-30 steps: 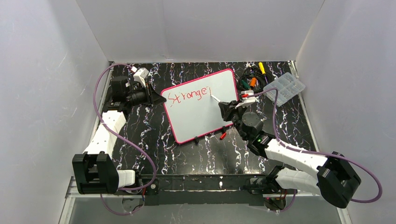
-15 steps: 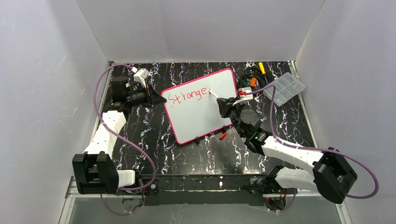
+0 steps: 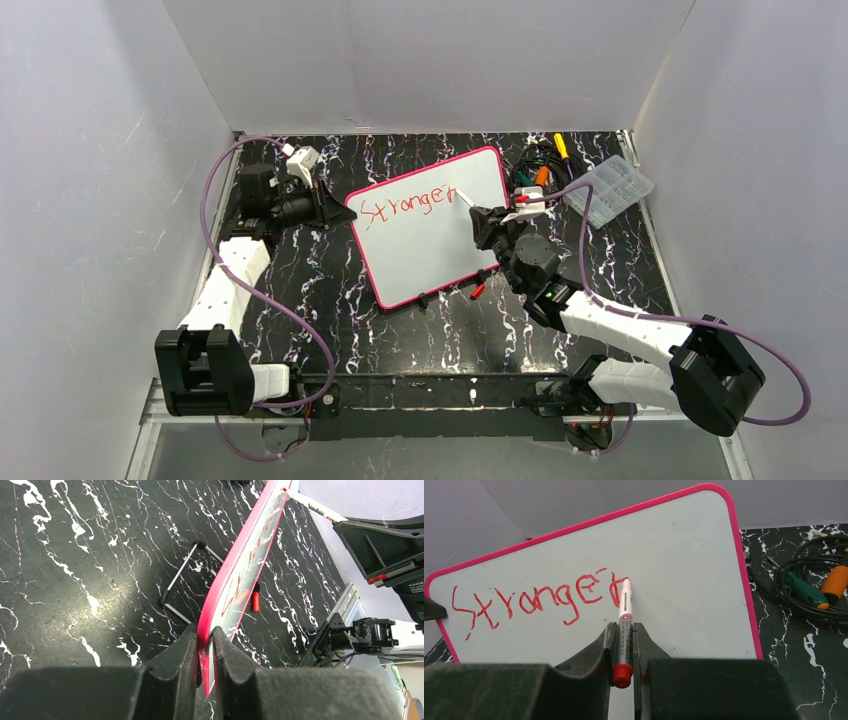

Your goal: Write a sentence on the whiteboard

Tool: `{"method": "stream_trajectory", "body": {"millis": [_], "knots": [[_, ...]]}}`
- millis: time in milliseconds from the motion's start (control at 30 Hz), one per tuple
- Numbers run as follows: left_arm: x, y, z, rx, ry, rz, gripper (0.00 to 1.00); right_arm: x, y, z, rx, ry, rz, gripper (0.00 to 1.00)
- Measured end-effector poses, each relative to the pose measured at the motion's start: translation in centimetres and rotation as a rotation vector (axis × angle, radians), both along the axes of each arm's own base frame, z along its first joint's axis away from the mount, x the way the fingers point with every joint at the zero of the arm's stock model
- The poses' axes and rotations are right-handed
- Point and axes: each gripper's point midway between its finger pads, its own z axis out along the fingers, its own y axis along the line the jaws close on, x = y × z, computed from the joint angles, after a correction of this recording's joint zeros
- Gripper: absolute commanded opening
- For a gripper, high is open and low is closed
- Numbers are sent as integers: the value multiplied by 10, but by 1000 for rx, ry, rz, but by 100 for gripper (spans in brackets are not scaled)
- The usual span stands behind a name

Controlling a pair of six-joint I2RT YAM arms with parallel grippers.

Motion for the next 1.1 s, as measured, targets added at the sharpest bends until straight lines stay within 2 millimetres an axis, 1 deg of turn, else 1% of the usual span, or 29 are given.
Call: {"method": "stream_trajectory", "body": {"millis": [333,467,633,833,900,1100], "knots": [[0,0,0,0,0,0,0,0,0,0,-1,1,1,1],[0,0,0,0,0,-1,0,-3,2,0,-5,3,22,1],[0,0,0,-1,1,-1,0,-11,0,10,0,-3,49,1],[-1,0,1,0,-2,-1,0,-21,-10,34,19,-34,53,1],[-1,-1,1,0,-2,-1,0,-23,-14,38,14,-41,52,1],[-4,-1,2,0,-8,-2,0,-27,-30,40,-34,-40,29,1]]}}
